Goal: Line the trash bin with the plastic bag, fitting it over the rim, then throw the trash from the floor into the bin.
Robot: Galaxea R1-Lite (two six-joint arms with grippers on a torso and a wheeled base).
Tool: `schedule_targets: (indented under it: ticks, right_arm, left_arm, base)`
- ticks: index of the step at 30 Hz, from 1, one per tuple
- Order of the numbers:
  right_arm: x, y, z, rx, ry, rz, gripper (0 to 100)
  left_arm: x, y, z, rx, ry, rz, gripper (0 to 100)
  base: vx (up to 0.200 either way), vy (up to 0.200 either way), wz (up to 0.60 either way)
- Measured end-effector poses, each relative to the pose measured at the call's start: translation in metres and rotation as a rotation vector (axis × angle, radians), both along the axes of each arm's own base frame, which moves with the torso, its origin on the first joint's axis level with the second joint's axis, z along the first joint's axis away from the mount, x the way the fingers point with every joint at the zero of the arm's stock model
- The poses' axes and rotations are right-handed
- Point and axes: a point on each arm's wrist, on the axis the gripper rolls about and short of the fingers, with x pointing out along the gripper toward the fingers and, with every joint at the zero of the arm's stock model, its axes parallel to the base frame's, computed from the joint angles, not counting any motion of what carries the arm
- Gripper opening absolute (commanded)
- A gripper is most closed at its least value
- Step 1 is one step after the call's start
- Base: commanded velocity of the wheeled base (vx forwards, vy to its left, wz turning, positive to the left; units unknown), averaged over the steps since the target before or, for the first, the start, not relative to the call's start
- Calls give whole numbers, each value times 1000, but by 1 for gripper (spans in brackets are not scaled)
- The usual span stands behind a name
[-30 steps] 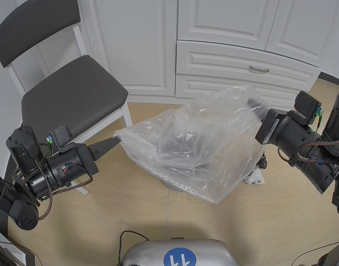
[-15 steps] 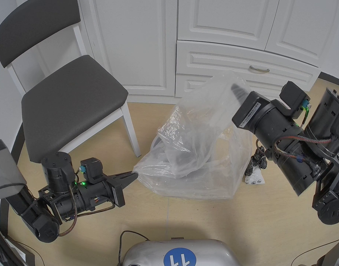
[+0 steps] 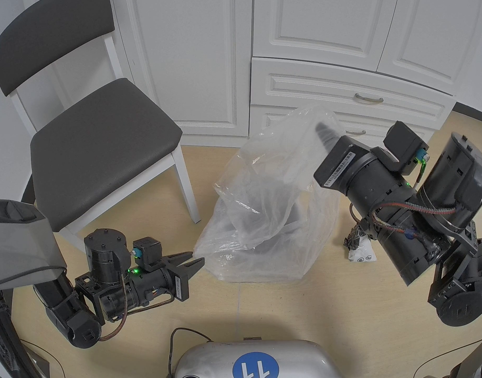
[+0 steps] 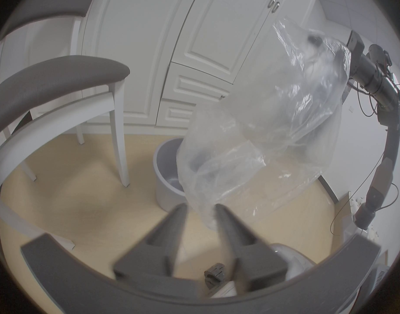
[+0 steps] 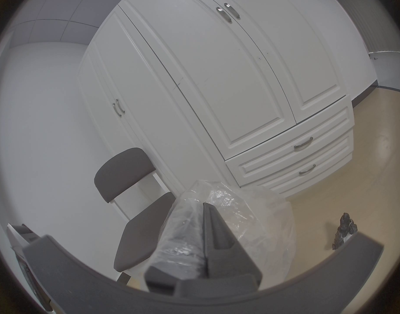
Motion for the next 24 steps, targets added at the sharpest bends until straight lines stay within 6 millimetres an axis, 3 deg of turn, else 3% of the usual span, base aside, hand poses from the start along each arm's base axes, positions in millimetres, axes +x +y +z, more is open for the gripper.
schedule_targets:
  ticks: [14, 24]
  right_arm:
    - [-10, 10, 1, 11, 1, 33, 0]
    - [-8, 17, 5, 36, 2, 12, 0]
  left_arm:
    - [3, -14, -13, -27, -45, -31, 100]
    - [-24, -36, -29, 26, 7, -112, 100]
  base:
    - [0, 0, 0]
    - [0, 0, 0]
